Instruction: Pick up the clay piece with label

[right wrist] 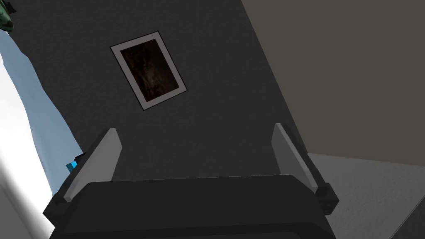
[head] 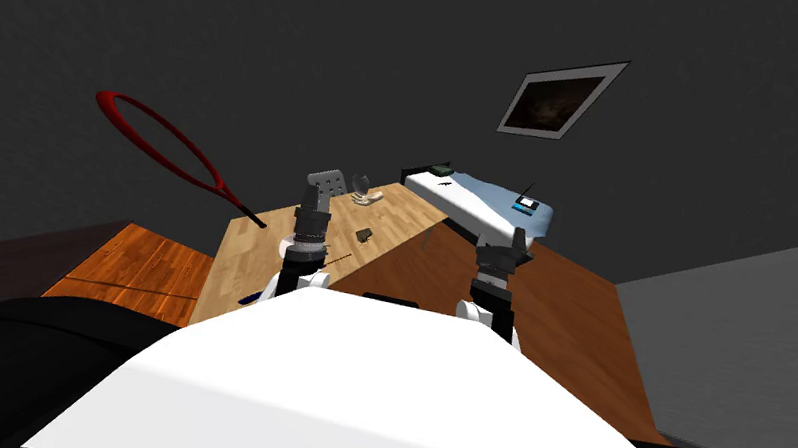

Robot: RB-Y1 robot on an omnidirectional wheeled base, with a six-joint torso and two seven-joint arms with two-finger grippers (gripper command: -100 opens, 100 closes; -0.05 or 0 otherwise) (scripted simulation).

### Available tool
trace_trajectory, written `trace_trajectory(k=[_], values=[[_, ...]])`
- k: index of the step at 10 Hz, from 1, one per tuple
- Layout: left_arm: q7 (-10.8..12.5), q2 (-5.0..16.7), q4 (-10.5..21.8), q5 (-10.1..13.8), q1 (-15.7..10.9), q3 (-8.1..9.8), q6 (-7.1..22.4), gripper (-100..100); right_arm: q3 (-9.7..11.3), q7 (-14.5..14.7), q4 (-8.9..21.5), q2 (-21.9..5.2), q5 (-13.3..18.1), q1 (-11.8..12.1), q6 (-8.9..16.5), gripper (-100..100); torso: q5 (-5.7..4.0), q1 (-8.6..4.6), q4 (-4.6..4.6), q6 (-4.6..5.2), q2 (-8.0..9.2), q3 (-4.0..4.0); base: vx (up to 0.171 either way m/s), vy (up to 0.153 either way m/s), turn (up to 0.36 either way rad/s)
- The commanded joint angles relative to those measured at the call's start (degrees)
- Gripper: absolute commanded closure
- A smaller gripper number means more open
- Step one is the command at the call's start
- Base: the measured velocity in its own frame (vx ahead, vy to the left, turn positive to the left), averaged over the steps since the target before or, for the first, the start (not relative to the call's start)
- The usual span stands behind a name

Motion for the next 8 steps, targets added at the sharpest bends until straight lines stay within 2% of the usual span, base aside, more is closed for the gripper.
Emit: trace_trajectory(k=[1,3,4,6,7,8], values=[[0.93,1.84,1.54,0.97,-0.68,0.49,2.05,-100,0.00,0.00,0.00,0.00,0.00,0.00,0.00,0,0.00,0.00,0.00,0.00,0.00,0.00,-0.047,-0.085,-0.008],[2.29,3.66,3.77,2.42,-1.60,1.20,5.03,-100,0.01,0.00,0.00,0.01,0.00,-0.01,0.00,0,-0.09,-0.45,0.05,0.00,0.25,0.14,-0.074,-0.134,0.008],[2.29,3.66,3.77,2.42,-1.60,1.20,5.03,-100,0.01,0.00,0.00,0.01,0.00,-0.01,0.00,0,-0.10,-0.48,0.06,0.01,0.25,0.15,-0.034,-0.089,0.005],[4.15,5.75,6.71,4.40,-2.83,2.20,8.37,-100,0.01,0.00,0.00,0.01,0.00,0.00,0.00,0,-0.07,-0.30,0.02,0.00,0.07,0.04,-0.004,-0.083,0.004],[4.15,5.75,6.71,4.40,-2.83,2.20,9.05,-100,0.01,0.00,0.00,0.01,0.00,0.00,0.00,0,-0.07,-0.32,0.00,0.00,0.01,0.01,-0.002,-0.063,0.009],[5.24,6.91,8.39,5.56,-3.54,2.80,10.54,-100,0.01,0.00,0.00,0.01,0.00,0.00,0.00,0,-0.06,-0.25,0.00,0.00,0.00,0.00,0.004,-0.058,0.006]])
